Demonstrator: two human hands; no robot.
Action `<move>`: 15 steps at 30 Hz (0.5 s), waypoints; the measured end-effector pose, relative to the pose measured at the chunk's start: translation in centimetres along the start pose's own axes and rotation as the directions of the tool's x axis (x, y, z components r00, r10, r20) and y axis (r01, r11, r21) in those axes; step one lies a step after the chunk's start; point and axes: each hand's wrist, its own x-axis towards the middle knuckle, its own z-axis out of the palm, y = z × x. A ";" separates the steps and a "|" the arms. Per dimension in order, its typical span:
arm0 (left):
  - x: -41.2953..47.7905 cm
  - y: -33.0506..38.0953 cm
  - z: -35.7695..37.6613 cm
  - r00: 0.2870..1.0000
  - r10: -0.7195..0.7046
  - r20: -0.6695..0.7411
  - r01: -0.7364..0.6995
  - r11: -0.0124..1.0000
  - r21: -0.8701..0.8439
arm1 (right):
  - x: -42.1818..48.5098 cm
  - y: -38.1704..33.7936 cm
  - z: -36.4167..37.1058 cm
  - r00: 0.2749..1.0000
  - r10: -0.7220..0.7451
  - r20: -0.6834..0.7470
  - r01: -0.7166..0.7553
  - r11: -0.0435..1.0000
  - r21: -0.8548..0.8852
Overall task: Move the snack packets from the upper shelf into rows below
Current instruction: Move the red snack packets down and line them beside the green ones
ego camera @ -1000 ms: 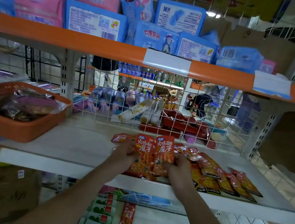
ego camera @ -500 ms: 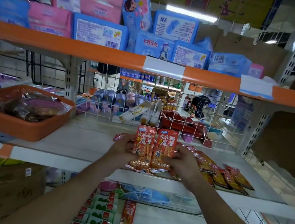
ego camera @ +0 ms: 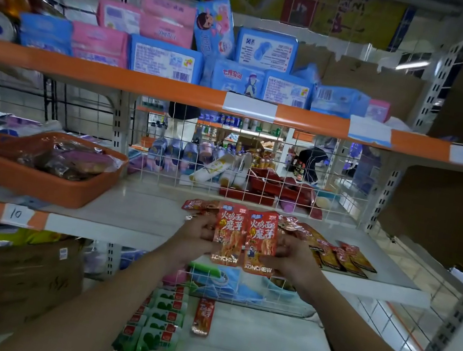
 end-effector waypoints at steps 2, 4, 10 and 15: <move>-1.1 -0.5 0.2 0.999 -0.016 0.033 0.016 1.000 -0.001 | -1.1 0.4 -0.1 1.000 0.016 0.011 -0.016 1.000 0.014; -2.1 -0.8 0.4 0.998 -0.033 0.061 0.033 0.999 -0.004 | -2.0 1.1 -0.3 0.999 0.044 0.014 -0.044 0.999 0.000; -4.5 -3.1 1.3 0.990 -0.116 0.081 0.114 0.993 0.033 | -4.2 3.9 -0.2 0.991 0.121 0.050 -0.118 0.992 -0.052; -5.7 -6.0 2.3 0.976 -0.192 0.106 0.185 0.980 0.073 | -5.5 6.2 0.2 0.972 0.215 0.090 -0.211 0.976 -0.056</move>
